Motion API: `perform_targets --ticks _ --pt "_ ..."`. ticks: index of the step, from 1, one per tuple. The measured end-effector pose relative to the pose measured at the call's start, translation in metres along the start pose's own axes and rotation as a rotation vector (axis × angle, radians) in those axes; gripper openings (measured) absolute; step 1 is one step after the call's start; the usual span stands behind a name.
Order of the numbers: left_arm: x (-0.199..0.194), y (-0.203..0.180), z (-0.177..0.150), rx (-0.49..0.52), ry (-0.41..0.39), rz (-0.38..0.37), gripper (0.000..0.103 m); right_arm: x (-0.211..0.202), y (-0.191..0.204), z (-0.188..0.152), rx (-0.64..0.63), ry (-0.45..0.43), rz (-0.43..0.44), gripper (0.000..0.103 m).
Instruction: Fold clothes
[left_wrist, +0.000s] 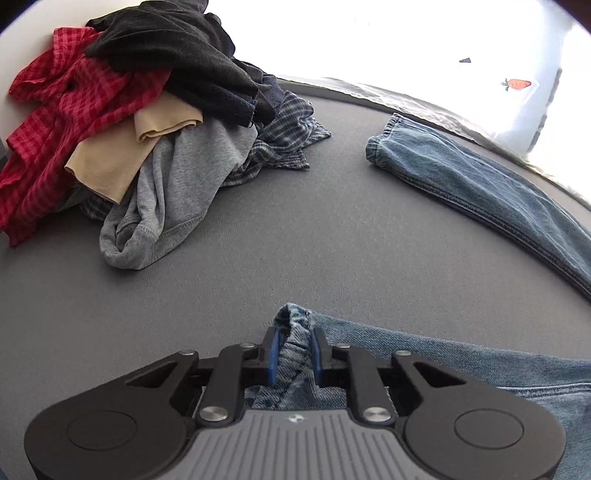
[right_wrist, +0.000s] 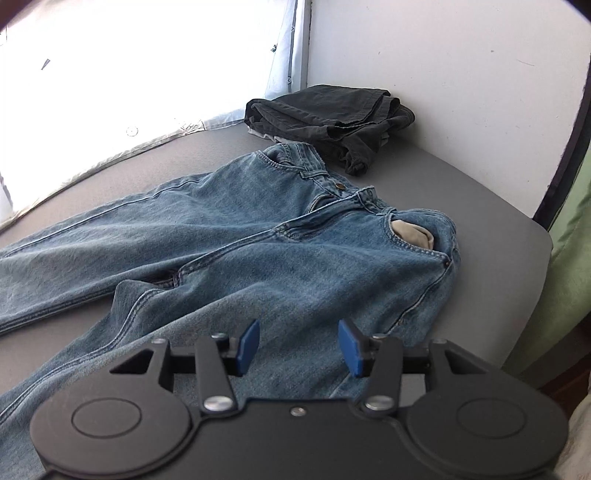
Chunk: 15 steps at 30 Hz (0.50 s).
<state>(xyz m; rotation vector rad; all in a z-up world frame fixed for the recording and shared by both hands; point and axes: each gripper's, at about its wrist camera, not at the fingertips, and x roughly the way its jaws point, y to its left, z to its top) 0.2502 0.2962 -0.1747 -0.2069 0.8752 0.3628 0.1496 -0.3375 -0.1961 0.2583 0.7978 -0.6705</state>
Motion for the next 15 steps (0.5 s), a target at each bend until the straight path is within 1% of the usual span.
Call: perform_targets --ticks 3,4,5,6,7,8,9,11,12,13,14,15 --pt "-0.004 0.004 0.019 0.003 -0.049 0.021 0.019 -0.004 0.007 -0.004 -0.026 0.010 -0.017 0.048" --pt "-0.004 0.006 0.025 -0.001 -0.064 0.043 0.004 -0.005 0.010 -0.005 -0.045 0.009 -0.023 0.048" --pt "-0.002 0.007 0.031 0.006 -0.084 0.105 0.000 -0.006 0.012 -0.005 -0.065 0.007 -0.027 0.048" --pt "0.003 0.010 0.037 0.017 -0.091 0.188 0.000 -0.006 0.013 -0.005 -0.081 0.003 -0.031 0.048" --pt "0.011 0.016 0.043 0.020 -0.082 0.249 0.000 -0.006 0.014 -0.005 -0.097 -0.001 -0.032 0.048" --pt "0.019 0.026 0.048 -0.007 -0.061 0.277 0.000 -0.005 0.014 -0.005 -0.109 -0.001 -0.025 0.048" --pt "0.023 0.037 0.053 -0.062 -0.039 0.261 0.000 -0.004 0.014 -0.004 -0.115 0.001 -0.013 0.048" --pt "0.017 0.048 0.059 -0.107 -0.032 0.218 0.000 -0.001 0.012 -0.002 -0.123 0.003 0.015 0.048" --pt "0.012 0.048 0.060 -0.103 -0.035 0.213 0.000 0.002 0.011 0.000 -0.123 0.002 0.025 0.049" --pt "0.006 0.041 0.059 -0.073 -0.042 0.215 0.001 0.005 0.009 0.003 -0.119 0.005 0.038 0.049" --pt "0.000 0.033 0.056 -0.045 -0.043 0.199 0.002 0.012 0.007 0.008 -0.112 0.013 0.055 0.049" --pt "-0.005 0.024 0.051 -0.038 -0.045 0.170 0.003 0.017 0.005 0.013 -0.104 0.021 0.069 0.049"
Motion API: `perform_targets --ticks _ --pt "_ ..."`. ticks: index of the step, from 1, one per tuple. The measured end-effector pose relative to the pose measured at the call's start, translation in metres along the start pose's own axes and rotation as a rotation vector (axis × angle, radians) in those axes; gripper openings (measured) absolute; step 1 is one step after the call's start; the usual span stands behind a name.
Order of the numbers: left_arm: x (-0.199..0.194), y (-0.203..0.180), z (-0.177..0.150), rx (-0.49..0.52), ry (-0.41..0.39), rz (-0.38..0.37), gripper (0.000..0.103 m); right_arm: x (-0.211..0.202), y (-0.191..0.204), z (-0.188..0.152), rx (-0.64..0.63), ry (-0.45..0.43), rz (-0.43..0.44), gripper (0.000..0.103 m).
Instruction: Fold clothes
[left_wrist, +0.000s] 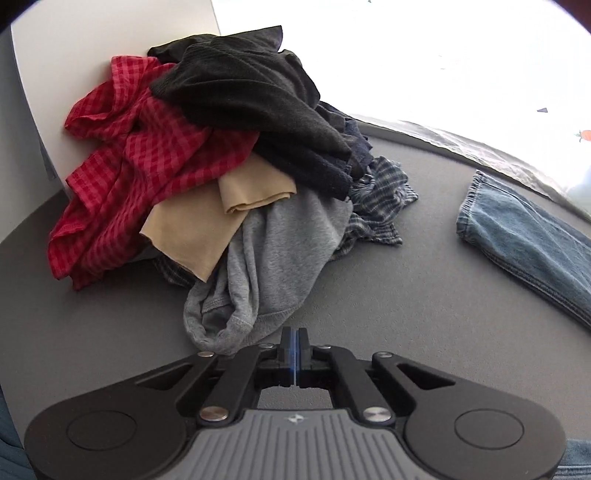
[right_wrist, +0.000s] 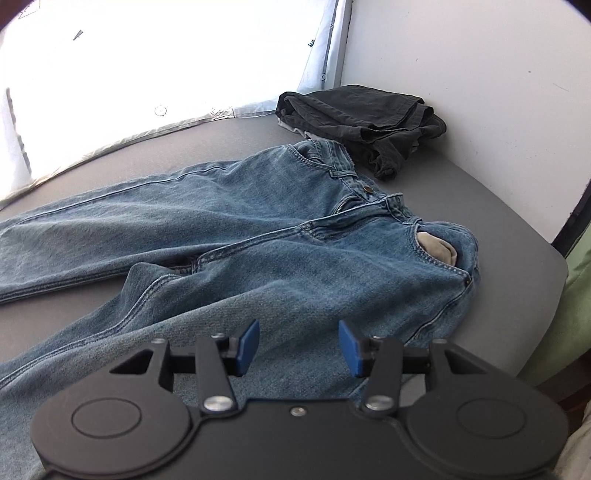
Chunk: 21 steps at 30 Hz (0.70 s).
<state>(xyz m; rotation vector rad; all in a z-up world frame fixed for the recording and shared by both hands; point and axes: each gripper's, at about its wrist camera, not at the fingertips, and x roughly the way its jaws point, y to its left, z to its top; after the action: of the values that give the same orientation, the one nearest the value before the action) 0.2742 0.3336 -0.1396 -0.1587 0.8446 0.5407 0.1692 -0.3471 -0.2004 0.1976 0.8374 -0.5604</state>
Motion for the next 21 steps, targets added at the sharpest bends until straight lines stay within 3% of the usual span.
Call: perform_targets --ticks 3,10,15,19,21 --pt "-0.018 -0.029 -0.019 -0.017 0.028 -0.082 0.009 0.014 -0.009 0.018 0.023 -0.004 0.047 0.049" --pt "-0.049 -0.117 -0.059 0.054 0.073 -0.154 0.020 0.052 -0.034 0.073 -0.023 -0.076 0.097 0.055" --pt "-0.050 -0.166 -0.052 0.086 0.064 -0.134 0.029 0.096 -0.061 0.113 0.020 -0.069 0.109 0.058" --pt "-0.040 -0.184 -0.032 0.003 0.045 -0.129 0.042 0.137 -0.067 0.144 -0.004 -0.074 0.102 0.060" --pt "-0.028 -0.190 -0.022 -0.047 0.060 -0.114 0.042 0.159 -0.066 0.159 -0.010 -0.072 0.092 0.060"
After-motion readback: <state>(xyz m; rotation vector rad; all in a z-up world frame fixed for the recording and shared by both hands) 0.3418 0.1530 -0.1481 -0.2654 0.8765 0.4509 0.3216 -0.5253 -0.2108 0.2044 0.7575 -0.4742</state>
